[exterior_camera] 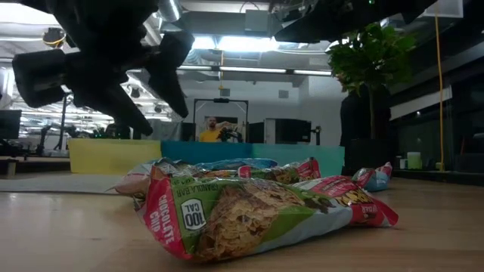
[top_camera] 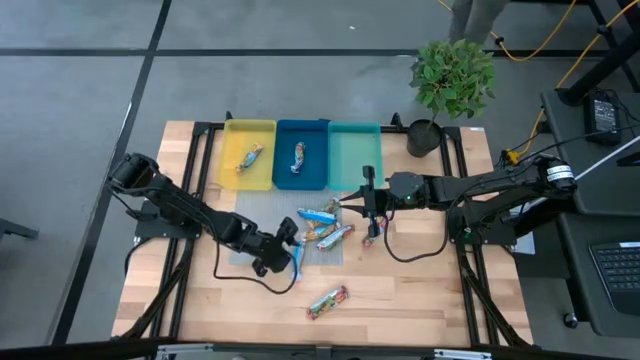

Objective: Pick and place Granola Bars by type
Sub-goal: Put the red granola bar into the light blue bin

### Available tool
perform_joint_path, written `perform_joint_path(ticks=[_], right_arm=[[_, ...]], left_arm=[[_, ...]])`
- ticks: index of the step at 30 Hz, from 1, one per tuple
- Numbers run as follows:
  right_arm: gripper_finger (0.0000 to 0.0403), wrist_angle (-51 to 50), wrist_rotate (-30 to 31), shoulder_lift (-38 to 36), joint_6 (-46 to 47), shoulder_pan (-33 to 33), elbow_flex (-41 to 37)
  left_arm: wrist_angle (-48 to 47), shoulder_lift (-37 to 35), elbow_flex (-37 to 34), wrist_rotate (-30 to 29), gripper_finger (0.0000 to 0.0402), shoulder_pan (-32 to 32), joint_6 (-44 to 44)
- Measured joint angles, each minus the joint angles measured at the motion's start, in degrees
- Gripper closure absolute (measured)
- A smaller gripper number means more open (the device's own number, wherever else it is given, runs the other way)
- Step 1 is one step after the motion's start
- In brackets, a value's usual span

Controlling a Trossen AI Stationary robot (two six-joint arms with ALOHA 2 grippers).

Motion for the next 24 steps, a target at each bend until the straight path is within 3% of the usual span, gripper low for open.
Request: perform_joint_path(ticks=[7,13,24], right_arm=[[0.0336,0.1,0.0,0.0,0.0,0.0,0.0],[0.0336,0.2,0.0,0.0,1.1,0.0,0.0],[0.0336,0.3,0.0,0.0,1.1,0.0,0.0]], left_arm=[[1.8,0.1,0.0,0.2,0.0150,-0.5,2.3],[1.2,4.7,2.5,1.2,0.0152,-1.8,4.2],[-8.9,11.2,10.1,0.1,0.0159,-1.9,2.7]])
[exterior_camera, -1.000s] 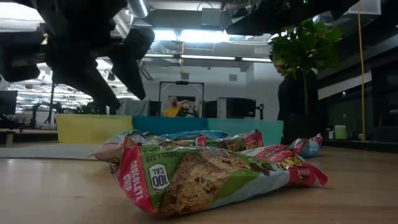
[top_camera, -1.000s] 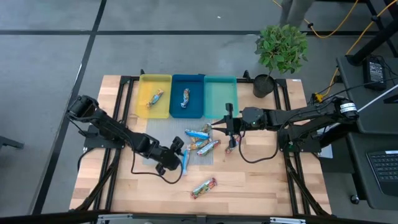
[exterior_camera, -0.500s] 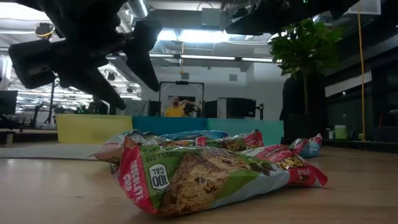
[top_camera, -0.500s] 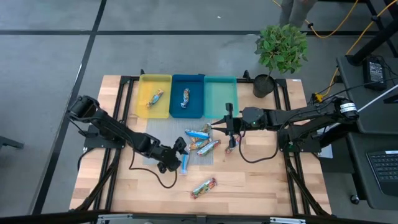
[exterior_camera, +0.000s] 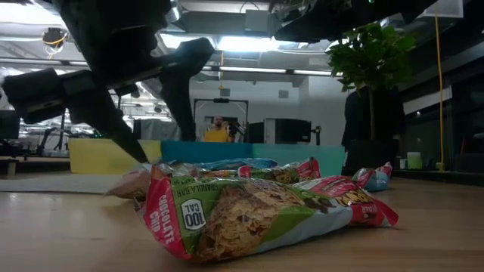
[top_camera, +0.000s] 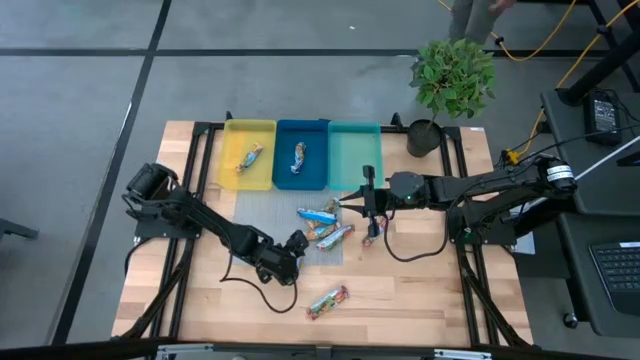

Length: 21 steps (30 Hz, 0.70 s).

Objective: Pick and place Granola Bars by type
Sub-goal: Put the red granola bar into the light blue bin

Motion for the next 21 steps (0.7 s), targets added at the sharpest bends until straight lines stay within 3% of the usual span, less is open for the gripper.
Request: perform_joint_path(ticks=[21], right_arm=[[0.0336,-0.1,0.0,0.0,0.0,0.0,0.0]], left_arm=[[-3.0,0.0,0.0,6.2,0.0194,0.6,-4.7]])
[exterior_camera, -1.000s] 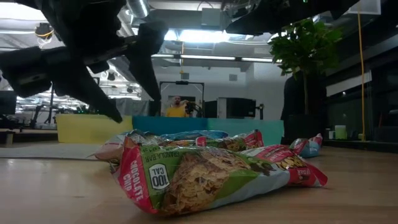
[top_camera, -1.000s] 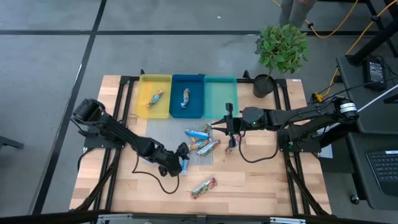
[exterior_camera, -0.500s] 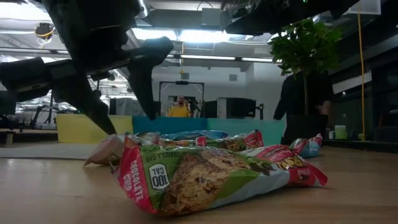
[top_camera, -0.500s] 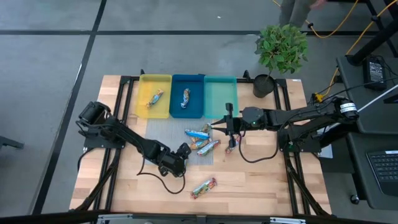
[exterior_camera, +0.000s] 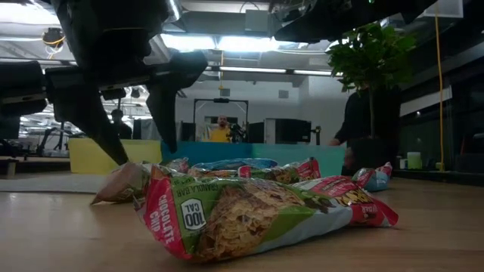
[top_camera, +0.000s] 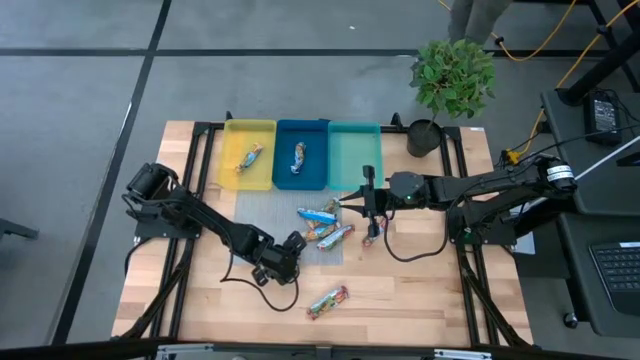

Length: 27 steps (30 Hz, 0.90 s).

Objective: Pick and place Granola Bars by type
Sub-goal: Put the red granola bar into the light blue bin

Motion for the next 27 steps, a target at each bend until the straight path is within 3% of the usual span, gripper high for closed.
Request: perform_joint_path(ticks=[18,27], right_arm=[[0.0336,0.1,0.0,0.0,0.2,0.0,0.0],[0.0336,0.1,0.0,0.0,0.2,0.0,0.0]], left_arm=[[-1.1,5.9,0.3,1.2,0.0197,-1.5,-1.1],[-1.2,3.9,0.7,-1.7,0.0250,-1.5,-3.6]])
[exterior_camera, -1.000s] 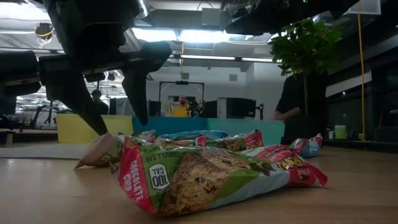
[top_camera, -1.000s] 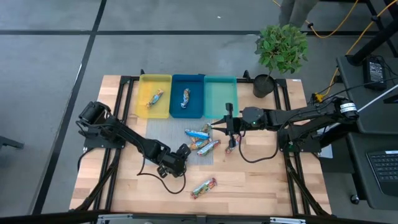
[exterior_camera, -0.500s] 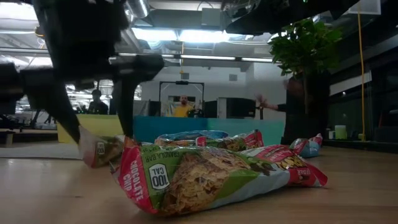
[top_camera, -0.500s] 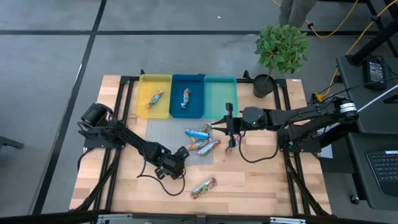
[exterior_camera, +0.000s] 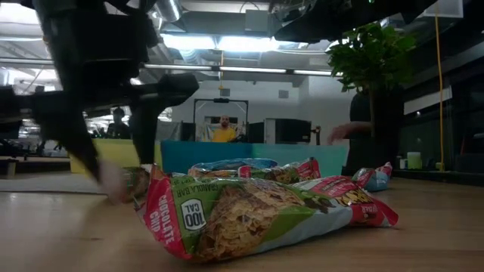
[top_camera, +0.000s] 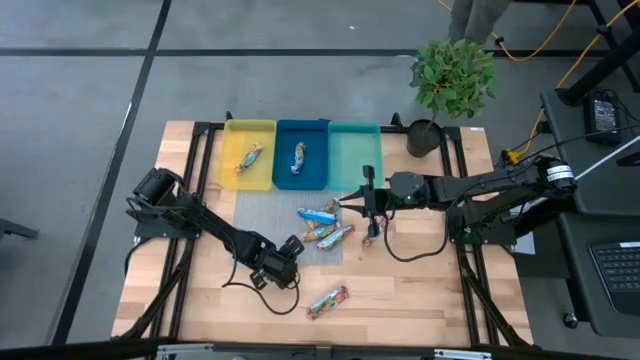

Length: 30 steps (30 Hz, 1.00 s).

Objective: Pick and place Granola Bars by type
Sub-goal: Put the red granola bar into the light blue bin

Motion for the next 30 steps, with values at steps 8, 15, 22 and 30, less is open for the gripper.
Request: perform_joint_path(ticks=[8,15,22,30], right_arm=[[0.0336,0.0,0.0,0.0,0.0,0.0,0.0],[0.0336,0.0,0.0,0.0,0.0,0.0,0.0],[0.0336,-0.3,0.0,0.0,0.0,0.0,0.0],[0.0336,-0.4,0.0,0.0,0.0,0.0,0.0]], left_arm=[[-0.9,-0.7,2.8,-6.6,0.0313,-0.9,0.0],[-5.2,-1.1,7.2,-16.0,0.0361,-1.0,0.0],[-7.6,-5.9,9.7,-20.6,0.0390,1.4,-3.3],[-7.4,-16.3,9.7,-20.9,0.0382,8.5,-9.7]])
